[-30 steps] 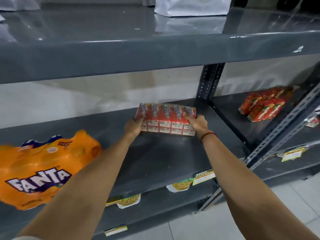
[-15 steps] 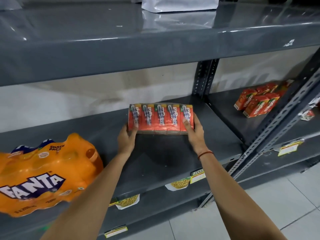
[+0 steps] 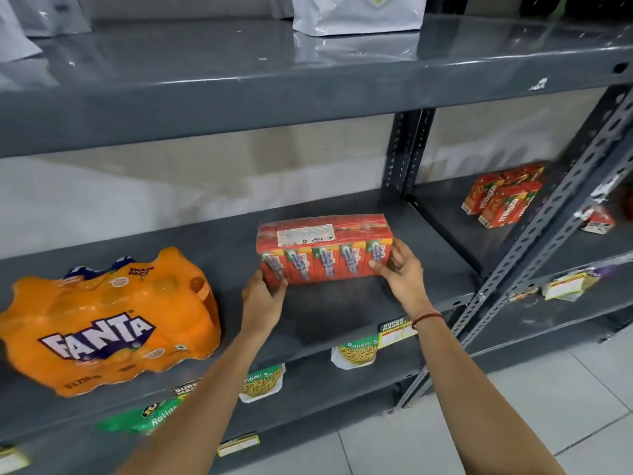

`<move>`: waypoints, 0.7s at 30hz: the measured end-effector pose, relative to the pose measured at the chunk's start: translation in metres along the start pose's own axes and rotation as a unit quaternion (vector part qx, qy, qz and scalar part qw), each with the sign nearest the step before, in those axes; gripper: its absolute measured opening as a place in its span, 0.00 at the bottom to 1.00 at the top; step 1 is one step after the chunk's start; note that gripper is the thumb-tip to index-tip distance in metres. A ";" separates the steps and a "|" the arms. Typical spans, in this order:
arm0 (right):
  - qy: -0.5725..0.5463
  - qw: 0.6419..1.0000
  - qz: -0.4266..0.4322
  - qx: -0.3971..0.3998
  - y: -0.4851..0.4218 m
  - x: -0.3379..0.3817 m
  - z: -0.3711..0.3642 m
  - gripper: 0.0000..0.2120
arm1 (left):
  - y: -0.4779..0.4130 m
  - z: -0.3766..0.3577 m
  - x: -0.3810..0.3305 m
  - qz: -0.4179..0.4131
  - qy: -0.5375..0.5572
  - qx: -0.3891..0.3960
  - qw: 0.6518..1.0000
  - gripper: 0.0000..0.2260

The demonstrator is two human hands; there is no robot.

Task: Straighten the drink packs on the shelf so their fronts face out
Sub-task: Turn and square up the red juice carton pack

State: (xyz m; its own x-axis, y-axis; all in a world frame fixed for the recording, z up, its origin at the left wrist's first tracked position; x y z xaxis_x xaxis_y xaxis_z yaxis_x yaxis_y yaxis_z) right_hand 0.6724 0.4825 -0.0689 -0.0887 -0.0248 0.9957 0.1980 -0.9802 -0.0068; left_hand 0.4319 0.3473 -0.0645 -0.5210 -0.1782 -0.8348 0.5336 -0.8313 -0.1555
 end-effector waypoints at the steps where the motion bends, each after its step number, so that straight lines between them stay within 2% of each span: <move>1: 0.011 1.000 -0.001 0.002 0.000 0.000 0.001 0.31 | 0.007 -0.002 -0.003 0.000 0.014 -0.016 1.000 0.17; 3: 0.015 1.000 -0.003 0.016 0.000 0.003 0.002 0.34 | 0.021 -0.007 -0.008 0.003 0.039 -0.048 0.998 0.22; 6: -0.030 0.999 -0.012 0.037 -0.002 0.013 0.001 0.45 | 0.032 -0.015 -0.013 0.014 0.067 -0.073 0.995 0.30; 10: -0.096 0.993 -0.047 0.046 -0.015 0.027 -0.007 0.47 | 0.034 -0.030 -0.020 0.042 0.111 -0.048 0.992 0.42; 14: -0.088 0.988 -0.082 0.100 -0.028 0.034 -0.018 0.35 | 0.022 -0.041 -0.024 0.046 0.116 -0.014 0.992 0.55; 17: -0.050 0.995 -0.075 0.052 -0.031 0.029 -0.018 0.22 | 0.008 -0.043 -0.024 0.029 0.108 -0.010 0.994 0.60; 21: -0.048 0.997 -0.055 -0.015 -0.019 0.021 -0.014 0.18 | -0.015 -0.045 -0.023 0.001 0.099 0.015 0.995 0.61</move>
State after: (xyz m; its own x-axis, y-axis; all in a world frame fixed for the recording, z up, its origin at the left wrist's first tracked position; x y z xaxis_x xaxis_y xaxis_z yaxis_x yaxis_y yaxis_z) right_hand 0.6534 0.4981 -0.0488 -0.0147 0.1001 0.9949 0.1627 -0.9815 0.1011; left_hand 0.4657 0.3876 -0.0665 -0.3776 -0.0756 -0.9229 0.5121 -0.8475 -0.1401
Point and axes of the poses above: each hand's wrist, its own y-axis away from the middle knuckle, its own z-axis out of the back of the hand, x = y × z, the point moved 4 cm from there along -y, towards the middle knuckle, and after that the axes turned 4 degrees about -z, right-handed, at the moved point
